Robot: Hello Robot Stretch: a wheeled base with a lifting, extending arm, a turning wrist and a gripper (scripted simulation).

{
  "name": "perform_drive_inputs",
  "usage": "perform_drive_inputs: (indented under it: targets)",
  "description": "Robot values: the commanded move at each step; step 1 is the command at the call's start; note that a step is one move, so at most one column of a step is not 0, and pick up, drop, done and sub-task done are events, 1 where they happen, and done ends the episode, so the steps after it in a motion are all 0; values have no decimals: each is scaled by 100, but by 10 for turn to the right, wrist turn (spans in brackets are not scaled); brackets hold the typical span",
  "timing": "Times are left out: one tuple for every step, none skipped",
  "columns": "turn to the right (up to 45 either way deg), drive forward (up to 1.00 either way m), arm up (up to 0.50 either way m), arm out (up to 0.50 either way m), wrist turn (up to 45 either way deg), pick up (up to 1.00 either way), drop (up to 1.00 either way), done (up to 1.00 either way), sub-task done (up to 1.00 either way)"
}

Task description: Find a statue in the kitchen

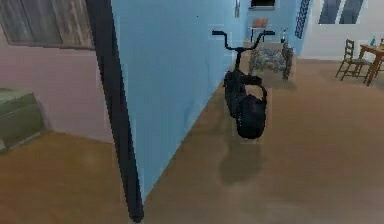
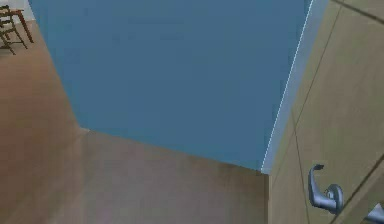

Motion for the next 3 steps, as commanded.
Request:
perform_drive_inputs:
  targets:
    - [0, 5, 0, 0, 0, 0, 0, 0, 0]
    - [420, 0, 0, 0, 0, 0, 0, 0, 0]
    - [0, 100, 0, 0, 0, 0, 0, 0, 0]
